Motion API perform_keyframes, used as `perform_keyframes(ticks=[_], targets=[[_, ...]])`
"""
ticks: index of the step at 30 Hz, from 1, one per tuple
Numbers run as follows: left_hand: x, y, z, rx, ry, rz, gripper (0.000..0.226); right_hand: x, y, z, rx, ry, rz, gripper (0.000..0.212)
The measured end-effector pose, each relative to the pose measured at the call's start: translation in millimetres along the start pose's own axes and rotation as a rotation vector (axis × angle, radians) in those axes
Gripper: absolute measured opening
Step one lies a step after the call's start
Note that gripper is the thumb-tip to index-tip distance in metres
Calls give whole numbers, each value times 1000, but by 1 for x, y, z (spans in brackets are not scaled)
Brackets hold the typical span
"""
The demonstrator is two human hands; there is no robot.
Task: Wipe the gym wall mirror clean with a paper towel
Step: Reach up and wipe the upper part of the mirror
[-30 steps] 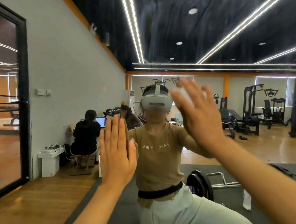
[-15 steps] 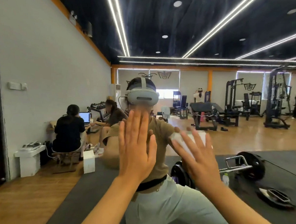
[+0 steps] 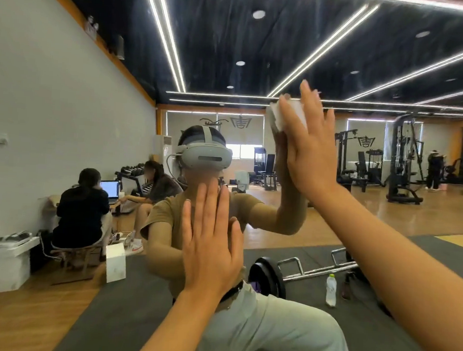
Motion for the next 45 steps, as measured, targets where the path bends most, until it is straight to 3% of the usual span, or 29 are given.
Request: perform_keyframes(ticks=[4,11,14,17,27,33,38,45], targets=[[8,-18,6,21,-10,-55,61,3,-9,-2,-23,-47,2,47],[33,-39,9,32,22,-3,64,5,-19,-142,-141,20,-12,65],[36,-38,7,37,7,36,63,3,-22,-190,-198,109,-27,51],[38,-37,6,57,-4,71,63,2,-23,-211,-223,170,-57,50],[42,-34,4,100,-55,134,61,10,-31,-105,-62,90,-87,47],[43,-35,4,105,-62,141,60,9,-45,-2,195,61,-40,53],[40,-36,4,121,-58,118,61,13,-33,-48,59,58,-117,50],[40,-36,4,128,-1,111,63,3,-15,-123,22,209,-3,52]])
Point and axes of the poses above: each hand's wrist, its own z-axis towards the middle knuckle, its own x-axis out of the palm, y = z × x, the point moved 8 cm from there along z, towards the middle knuckle, and after that the axes turned 14 degrees about -z, right-handed, at the moved point
